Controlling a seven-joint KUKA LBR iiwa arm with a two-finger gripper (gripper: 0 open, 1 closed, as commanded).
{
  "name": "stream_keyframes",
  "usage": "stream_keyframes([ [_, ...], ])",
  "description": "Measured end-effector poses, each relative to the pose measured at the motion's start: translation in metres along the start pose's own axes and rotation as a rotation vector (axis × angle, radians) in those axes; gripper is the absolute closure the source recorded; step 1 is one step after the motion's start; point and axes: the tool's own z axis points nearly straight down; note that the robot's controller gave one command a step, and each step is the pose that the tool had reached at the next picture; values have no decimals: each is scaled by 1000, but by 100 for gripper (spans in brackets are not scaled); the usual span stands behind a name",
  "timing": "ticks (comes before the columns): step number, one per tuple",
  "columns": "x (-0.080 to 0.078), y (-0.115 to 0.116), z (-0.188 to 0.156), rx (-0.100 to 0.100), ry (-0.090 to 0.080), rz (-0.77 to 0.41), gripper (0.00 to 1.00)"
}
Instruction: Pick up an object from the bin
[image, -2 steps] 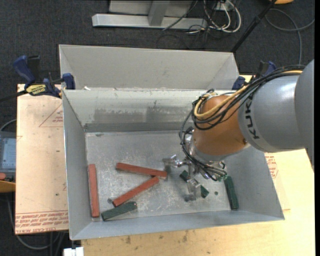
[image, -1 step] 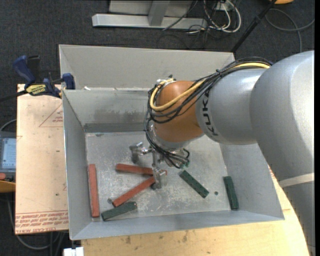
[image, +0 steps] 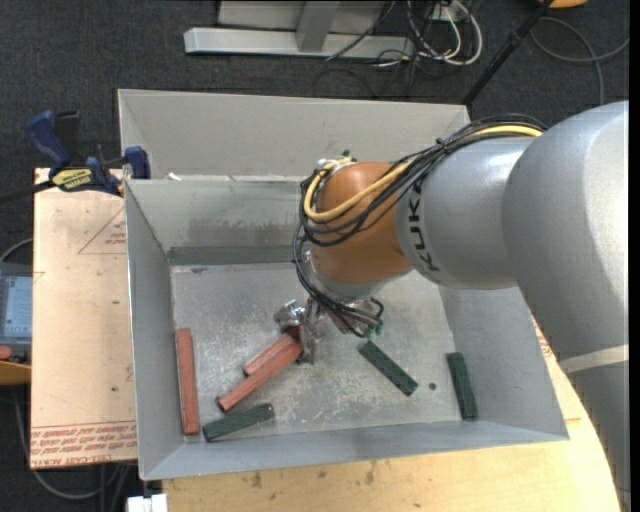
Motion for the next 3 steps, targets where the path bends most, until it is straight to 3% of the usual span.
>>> stream_keyframes([
  [1, 0, 0, 0, 0, 0, 0, 100],
  [2, 17, 3, -62, 2, -3, -20, 100],
  [3, 12, -23, -20, 0, 5, -28, 100],
])
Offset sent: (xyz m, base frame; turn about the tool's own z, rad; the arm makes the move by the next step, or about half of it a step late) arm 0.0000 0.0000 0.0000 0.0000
